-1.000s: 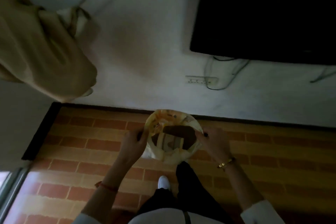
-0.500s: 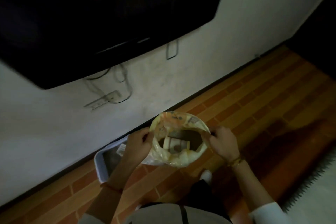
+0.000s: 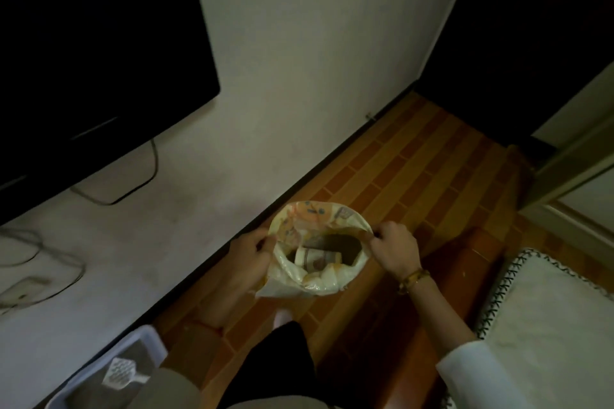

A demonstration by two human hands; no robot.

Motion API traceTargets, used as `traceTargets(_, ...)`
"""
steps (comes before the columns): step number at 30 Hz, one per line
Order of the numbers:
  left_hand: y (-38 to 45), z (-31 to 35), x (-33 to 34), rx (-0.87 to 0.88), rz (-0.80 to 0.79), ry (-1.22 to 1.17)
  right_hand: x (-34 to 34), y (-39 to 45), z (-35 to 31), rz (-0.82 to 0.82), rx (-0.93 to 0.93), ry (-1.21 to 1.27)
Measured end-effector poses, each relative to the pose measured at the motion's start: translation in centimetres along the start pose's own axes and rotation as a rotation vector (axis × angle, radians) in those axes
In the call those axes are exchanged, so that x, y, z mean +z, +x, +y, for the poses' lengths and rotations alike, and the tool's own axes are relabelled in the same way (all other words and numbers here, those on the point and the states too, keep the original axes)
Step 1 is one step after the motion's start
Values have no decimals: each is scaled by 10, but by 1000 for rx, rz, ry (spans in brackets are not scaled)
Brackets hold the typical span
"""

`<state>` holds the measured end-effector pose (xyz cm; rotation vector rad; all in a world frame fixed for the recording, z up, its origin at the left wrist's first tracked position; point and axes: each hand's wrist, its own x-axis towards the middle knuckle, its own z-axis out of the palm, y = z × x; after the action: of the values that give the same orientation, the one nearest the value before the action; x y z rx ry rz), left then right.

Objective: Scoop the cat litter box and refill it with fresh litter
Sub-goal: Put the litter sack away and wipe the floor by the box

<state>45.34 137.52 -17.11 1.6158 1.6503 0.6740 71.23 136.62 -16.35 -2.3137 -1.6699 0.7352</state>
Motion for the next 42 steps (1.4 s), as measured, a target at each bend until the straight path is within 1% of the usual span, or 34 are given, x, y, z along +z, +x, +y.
traceTargets(4,79,28,44,13,-48,17,-28,81,28,-25,29,0)
traceTargets(8,165,44,85,27,-78,40,-51,171,46,-67,8,27)
traceTargets(13,261,71,123,36,-80,35,-86,285,59,-100,-11,-72)
traceTargets(16,313,101,139,41,-96,34,-103,352,66,-110,-48,-81)
traceTargets(20,385,130,162,11,-66,48,-129,441,72,-127,-94,-160)
traceTargets(22,414,137,174,-3,-54,79,-136,477,76,-148,-121,-178)
traceTargets(25,462,145,202,-30,-32,106,-140,541,90,-192,-214,-169)
traceTargets(28,507,152,232,-99,1,130,-142,607,103,-260,-293,-129)
traceTargets(32,560,147,278,-227,42,111,-142,692,117,-372,-368,-195)
traceTargets(36,601,120,332,-352,97,30,-128,764,126,-465,-451,-278)
traceTargets(39,631,91,369,-420,98,23,-92,813,139,-501,-478,-304)
traceTargets(42,663,51,408,-468,110,35,-40,860,158,-547,-474,-309)
